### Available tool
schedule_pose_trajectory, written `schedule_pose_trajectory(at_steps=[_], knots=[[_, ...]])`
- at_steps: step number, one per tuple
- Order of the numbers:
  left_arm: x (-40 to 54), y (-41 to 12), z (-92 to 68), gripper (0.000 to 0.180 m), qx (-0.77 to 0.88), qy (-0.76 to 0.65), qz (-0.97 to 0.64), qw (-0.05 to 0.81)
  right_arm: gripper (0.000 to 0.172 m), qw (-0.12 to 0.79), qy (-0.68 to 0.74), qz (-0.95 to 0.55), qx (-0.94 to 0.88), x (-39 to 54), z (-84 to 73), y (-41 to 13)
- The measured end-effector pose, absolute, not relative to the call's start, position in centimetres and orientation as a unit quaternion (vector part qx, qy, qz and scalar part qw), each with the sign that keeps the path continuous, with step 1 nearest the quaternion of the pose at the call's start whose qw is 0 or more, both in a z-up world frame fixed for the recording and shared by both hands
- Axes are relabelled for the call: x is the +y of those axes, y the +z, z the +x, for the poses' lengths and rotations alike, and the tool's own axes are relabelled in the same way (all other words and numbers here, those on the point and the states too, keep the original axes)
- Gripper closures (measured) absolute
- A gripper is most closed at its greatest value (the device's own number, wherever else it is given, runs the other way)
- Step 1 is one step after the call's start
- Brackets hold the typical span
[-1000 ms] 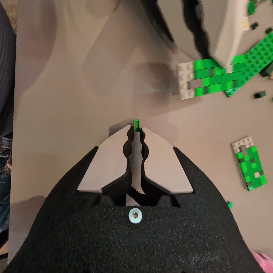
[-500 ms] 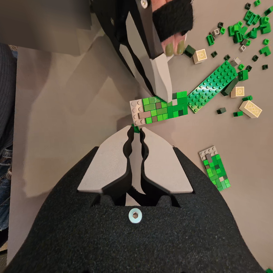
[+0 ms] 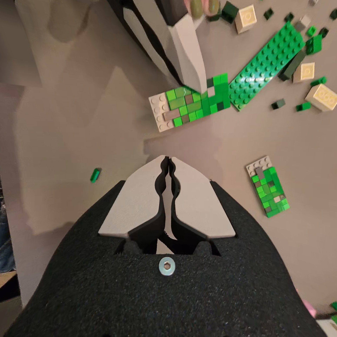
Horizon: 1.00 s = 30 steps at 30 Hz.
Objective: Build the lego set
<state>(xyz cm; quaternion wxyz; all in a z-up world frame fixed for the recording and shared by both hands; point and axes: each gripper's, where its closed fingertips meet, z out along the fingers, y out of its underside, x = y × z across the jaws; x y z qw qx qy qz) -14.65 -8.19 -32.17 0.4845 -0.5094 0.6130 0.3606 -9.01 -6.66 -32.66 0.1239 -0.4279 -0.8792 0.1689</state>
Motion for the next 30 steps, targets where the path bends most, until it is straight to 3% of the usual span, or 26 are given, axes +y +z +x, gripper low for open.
schedule_pose_trajectory(at_steps=[5, 8, 11, 17, 23, 26, 30], knots=[[-8.1, -32.1, -15.0, 0.175, 0.604, 0.361, -0.518, 0.486, 0.172, 0.108, 0.186, -0.47, -0.856, -7.6, -6.7, -32.7], [-8.2, -32.0, -15.1, 0.175, 0.603, 0.362, -0.518, 0.487, 0.161, 0.077, 0.2, -0.524, -0.824, -9.7, -4.2, -33.0], [-8.2, -32.0, -15.0, 0.175, 0.603, 0.362, -0.517, 0.487, 0.153, 0.1, 0.176, -0.559, -0.804, -11.0, -2.1, -34.3], [-8.3, -31.9, -14.6, 0.175, 0.606, 0.362, -0.513, 0.488, 0.155, 0.167, 0.193, -0.593, -0.764, -12.1, -1.7, -35.4], [-8.3, -31.8, -14.8, 0.175, 0.605, 0.366, -0.514, 0.486, 0.164, 0.163, 0.147, -0.564, -0.796, -11.4, -1.9, -35.9], [-8.3, -31.9, -14.8, 0.175, 0.604, 0.366, -0.515, 0.486, 0.165, 0.107, 0.074, -0.538, -0.833, -8.5, -0.8, -35.1], [-8.4, -31.9, -14.7, 0.175, 0.606, 0.365, -0.514, 0.486, 0.165, -0.066, -0.067, -0.55, -0.83, -2.2, 2.1, -34.0]])
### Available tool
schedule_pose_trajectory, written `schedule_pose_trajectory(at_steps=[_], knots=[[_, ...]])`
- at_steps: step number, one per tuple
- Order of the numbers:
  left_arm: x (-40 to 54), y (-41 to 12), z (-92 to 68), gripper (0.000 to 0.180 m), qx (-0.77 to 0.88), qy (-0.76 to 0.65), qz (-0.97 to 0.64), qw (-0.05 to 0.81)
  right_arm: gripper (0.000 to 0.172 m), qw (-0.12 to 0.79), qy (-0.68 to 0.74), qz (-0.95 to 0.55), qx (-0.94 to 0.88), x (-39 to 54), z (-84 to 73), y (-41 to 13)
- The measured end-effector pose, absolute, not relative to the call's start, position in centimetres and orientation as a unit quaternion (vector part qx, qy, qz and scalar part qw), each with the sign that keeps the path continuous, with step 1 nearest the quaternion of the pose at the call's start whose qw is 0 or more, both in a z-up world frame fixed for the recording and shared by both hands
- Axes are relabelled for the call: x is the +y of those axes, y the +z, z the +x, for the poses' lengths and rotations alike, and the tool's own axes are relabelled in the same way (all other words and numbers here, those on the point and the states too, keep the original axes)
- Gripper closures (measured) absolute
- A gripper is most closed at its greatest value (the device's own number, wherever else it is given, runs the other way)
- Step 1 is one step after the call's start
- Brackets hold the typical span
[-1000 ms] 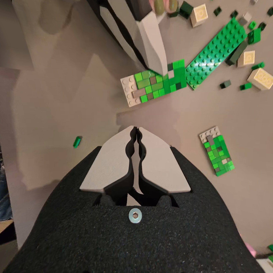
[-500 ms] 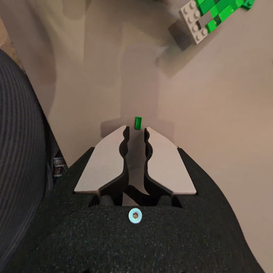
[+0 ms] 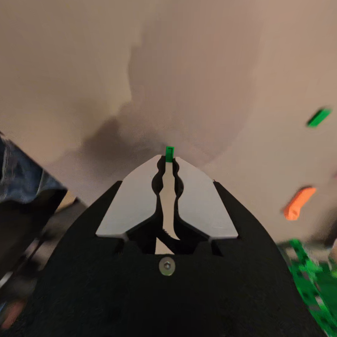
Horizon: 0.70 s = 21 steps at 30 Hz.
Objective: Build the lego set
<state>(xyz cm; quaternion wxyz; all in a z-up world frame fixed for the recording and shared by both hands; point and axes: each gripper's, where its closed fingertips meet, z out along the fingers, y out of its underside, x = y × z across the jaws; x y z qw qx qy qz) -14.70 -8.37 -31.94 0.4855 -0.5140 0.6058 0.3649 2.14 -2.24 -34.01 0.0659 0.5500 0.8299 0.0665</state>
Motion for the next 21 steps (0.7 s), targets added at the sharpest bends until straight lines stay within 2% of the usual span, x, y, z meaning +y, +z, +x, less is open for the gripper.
schedule_pose_trajectory(at_steps=[3, 9, 16, 21], knots=[[-8.2, -31.7, -14.9, 0.174, 0.6, 0.367, -0.514, 0.491, 0.165, 0.189, 0.176, 0.578, 0.774, 1.9, 4.0, -33.0], [-8.3, -31.7, -15.0, 0.175, 0.6, 0.371, -0.513, 0.489, 0.165, 0.314, 0.279, 0.574, 0.703, 5.7, 4.9, -33.3], [-8.4, -31.9, -14.9, 0.175, 0.603, 0.367, -0.515, 0.486, 0.164, 0.352, 0.314, 0.535, 0.701, 6.0, 4.2, -34.3], [-8.3, -32.2, -15.0, 0.175, 0.606, 0.363, -0.519, 0.482, 0.163, 0.314, 0.283, 0.537, 0.73, 5.8, 2.1, -35.2]])
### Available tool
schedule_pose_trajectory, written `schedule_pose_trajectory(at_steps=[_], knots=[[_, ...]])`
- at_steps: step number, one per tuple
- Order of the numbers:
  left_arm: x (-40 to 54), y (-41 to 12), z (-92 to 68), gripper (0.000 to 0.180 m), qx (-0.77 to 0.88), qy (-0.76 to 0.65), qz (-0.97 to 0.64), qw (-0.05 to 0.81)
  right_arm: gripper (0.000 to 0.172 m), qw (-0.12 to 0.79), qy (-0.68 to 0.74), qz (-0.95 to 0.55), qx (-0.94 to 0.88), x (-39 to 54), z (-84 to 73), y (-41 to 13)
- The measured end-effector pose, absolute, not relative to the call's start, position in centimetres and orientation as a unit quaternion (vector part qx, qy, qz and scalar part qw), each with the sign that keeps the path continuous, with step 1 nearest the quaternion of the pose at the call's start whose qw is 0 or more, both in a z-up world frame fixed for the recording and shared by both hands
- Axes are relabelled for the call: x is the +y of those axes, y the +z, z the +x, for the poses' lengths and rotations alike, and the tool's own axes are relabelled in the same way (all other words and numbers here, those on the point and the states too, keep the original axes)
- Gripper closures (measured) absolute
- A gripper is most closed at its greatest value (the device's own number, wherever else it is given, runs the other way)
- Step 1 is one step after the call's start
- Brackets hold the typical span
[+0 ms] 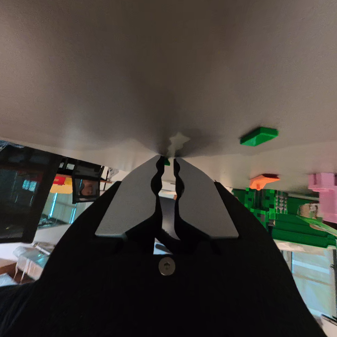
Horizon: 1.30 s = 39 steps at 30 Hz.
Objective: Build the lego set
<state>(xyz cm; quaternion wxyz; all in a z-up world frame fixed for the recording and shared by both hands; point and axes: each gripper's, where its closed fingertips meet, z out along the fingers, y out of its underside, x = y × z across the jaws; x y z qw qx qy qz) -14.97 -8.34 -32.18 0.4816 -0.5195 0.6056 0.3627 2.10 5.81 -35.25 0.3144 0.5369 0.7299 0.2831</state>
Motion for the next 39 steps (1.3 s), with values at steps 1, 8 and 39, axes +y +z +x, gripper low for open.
schedule_pose_trajectory(at_steps=[1, 8, 39], knots=[[-8.4, -32.2, -15.0, 0.175, 0.606, 0.362, -0.521, 0.481, 0.161, 0.305, 0.283, 0.536, 0.734, 6.0, 1.9, -35.2], [-8.2, -31.7, -14.9, 0.175, 0.598, 0.368, -0.516, 0.492, 0.147, 0.076, 0.105, 0.601, 0.788, 6.0, -0.6, -33.9], [-8.1, -31.5, -14.7, 0.175, 0.592, 0.373, -0.513, 0.498, 0.172, -0.167, -0.109, 0.558, 0.805, 5.4, -2.3, -34.0]])
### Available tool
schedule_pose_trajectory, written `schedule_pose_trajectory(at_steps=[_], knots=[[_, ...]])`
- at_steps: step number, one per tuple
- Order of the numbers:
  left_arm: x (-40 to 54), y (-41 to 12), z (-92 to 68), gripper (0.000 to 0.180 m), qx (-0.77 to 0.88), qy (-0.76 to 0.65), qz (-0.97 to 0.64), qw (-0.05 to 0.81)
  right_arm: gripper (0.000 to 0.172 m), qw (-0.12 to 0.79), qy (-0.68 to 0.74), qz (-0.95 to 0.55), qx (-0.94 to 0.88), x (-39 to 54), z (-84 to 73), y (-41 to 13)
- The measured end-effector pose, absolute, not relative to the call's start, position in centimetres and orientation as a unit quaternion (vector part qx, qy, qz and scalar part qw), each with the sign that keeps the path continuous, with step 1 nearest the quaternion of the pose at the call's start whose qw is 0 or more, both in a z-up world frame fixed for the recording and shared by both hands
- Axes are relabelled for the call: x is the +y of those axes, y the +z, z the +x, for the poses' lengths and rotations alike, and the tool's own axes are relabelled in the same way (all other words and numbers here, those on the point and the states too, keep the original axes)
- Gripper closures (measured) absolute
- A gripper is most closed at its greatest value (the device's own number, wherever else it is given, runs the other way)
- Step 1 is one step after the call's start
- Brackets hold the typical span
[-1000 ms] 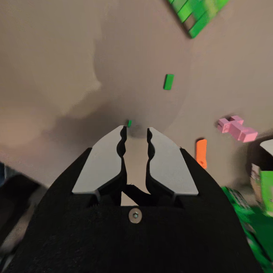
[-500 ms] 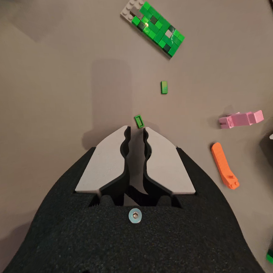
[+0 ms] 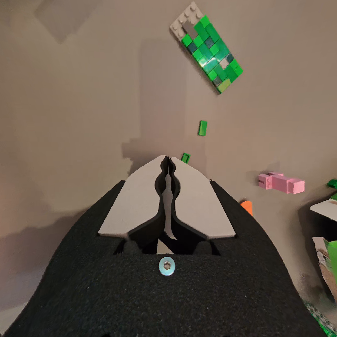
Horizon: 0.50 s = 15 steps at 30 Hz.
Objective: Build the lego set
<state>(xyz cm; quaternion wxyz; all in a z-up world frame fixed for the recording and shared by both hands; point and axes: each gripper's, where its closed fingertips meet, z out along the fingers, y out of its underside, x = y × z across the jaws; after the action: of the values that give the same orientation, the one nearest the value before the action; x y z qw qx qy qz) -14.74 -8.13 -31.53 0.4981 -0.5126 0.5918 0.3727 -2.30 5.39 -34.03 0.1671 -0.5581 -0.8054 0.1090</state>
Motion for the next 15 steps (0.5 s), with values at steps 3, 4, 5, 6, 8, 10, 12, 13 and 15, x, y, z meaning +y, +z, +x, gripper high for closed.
schedule_pose_trajectory(at_steps=[3, 4, 5, 6, 8, 10, 12, 13, 15], knots=[[-8.1, -31.6, -14.7, 0.175, 0.592, 0.372, -0.513, 0.498, 0.172, 0.193, 0.091, -0.569, -0.795, 6.5, -3.4, -33.7], [-8.1, -31.5, -14.7, 0.175, 0.592, 0.373, -0.512, 0.498, 0.171, 0.215, 0.087, -0.574, -0.785, 7.1, -4.0, -33.6], [-8.1, -31.4, -14.7, 0.175, 0.591, 0.375, -0.511, 0.499, 0.164, 0.229, 0.093, -0.584, -0.773, 7.5, -4.5, -33.6], [-8.1, -31.4, -14.7, 0.175, 0.589, 0.376, -0.511, 0.5, 0.156, 0.233, 0.107, -0.591, -0.765, 7.6, -5.0, -33.8], [-8.1, -31.1, -14.8, 0.175, 0.586, 0.38, -0.508, 0.505, 0.155, 0.246, 0.12, -0.595, -0.756, 8.1, -5.7, -34.2], [-8.1, -30.6, -14.7, 0.174, 0.58, 0.387, -0.503, 0.511, 0.156, 0.242, 0.13, -0.599, -0.752, 8.4, -6.1, -34.8], [-8.1, -30.3, -14.7, 0.175, 0.575, 0.392, -0.499, 0.516, 0.157, 0.228, 0.139, -0.606, -0.749, 8.4, -6.3, -35.4], [-8.1, -30.2, -14.8, 0.175, 0.572, 0.395, -0.498, 0.518, 0.159, 0.228, 0.145, -0.607, -0.747, 8.4, -6.4, -35.5], [-8.0, -29.9, -15.0, 0.175, 0.565, 0.403, -0.497, 0.521, 0.164, 0.22, 0.151, -0.614, -0.743, 8.3, -6.5, -35.5]])
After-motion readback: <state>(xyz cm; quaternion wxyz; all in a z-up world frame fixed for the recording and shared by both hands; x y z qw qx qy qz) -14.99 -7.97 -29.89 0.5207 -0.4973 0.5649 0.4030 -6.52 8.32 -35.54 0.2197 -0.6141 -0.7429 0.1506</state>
